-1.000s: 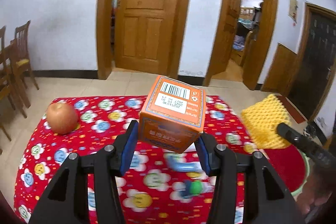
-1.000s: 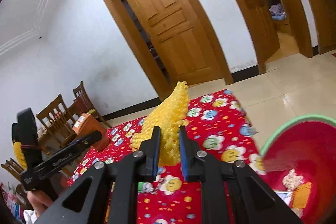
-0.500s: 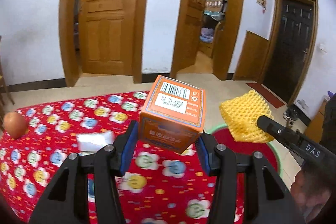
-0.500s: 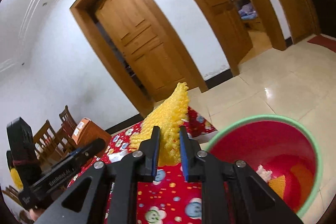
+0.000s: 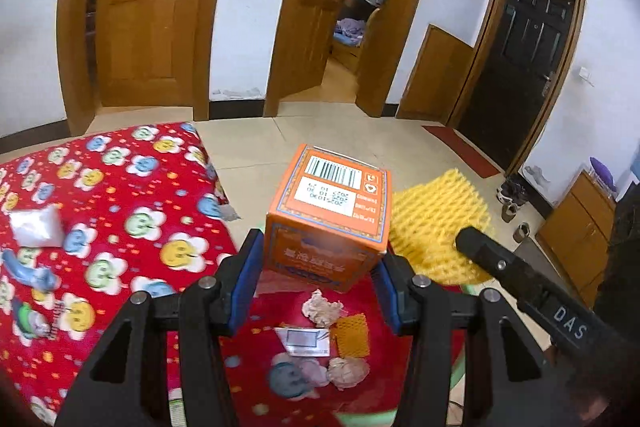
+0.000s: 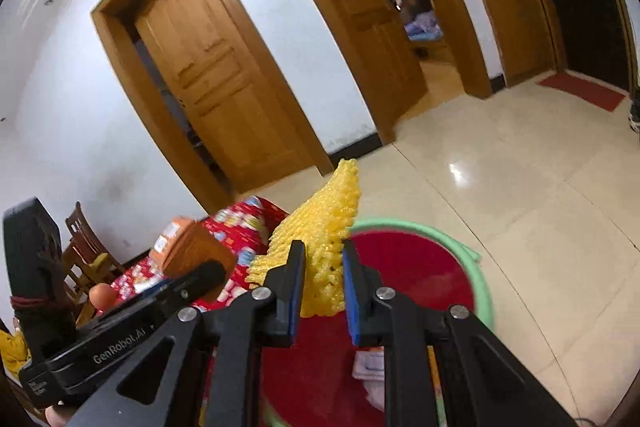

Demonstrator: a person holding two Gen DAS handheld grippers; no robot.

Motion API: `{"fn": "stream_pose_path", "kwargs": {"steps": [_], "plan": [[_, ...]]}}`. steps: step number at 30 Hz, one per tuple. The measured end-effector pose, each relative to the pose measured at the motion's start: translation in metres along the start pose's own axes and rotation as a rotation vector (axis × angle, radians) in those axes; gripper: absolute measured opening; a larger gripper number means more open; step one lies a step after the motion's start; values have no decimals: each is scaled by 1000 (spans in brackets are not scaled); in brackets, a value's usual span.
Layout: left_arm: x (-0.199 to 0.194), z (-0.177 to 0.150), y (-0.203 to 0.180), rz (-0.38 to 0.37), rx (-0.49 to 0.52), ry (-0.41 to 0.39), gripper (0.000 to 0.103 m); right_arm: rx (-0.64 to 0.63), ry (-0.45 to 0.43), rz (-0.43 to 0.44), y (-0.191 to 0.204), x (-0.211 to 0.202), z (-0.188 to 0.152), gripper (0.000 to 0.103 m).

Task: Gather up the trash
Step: 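Carry the orange box and yellow foam net over the red bin with both tools, then open both tools to drop the orange box and foam net into the bin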

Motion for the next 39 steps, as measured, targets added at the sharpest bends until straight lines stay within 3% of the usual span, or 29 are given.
{"fn": "stream_pose_path", "kwargs": {"steps": [3,7,12,16,19,24,30,37,39], "plan": [[15,-9,-5,-20,-18,33,52,34,0,-29,-17,-3,-1,21],[28,-23,-14,12,45,72,52,30,22,-45,-26,-3,-8,21],[22,-21,-16,-8,59,35,53,-5,19,-60,-25,-4,-8,21],[15,-22,-11,-1,65,18,53,-18,76,-40,-23,6,-21,21],[13,-20,-9,2,67,8,53,-91,116,-73,-16,16,-36,21],[12,-21,-6,16,53,7,53,-174,108,-119,-10,19,-49,21],[13,-20,-4,19,48,6,53,-175,110,-129,-9,21,-50,22],[14,-21,-4,20,52,7,73,-183,130,-129,-4,25,-51,25],[14,-21,-4,19,49,6,74,-187,132,-128,-4,26,-52,25]]}}
Point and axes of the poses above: each gripper's, at about its wrist camera, not at the fingertips, and x roughly the way its jaws point, y to its left, z to its top, the point moved 7 cm from there along x, roughly the way its jaws point, and after that the axes turned 4 degrees about x, right-handed, at the moved point
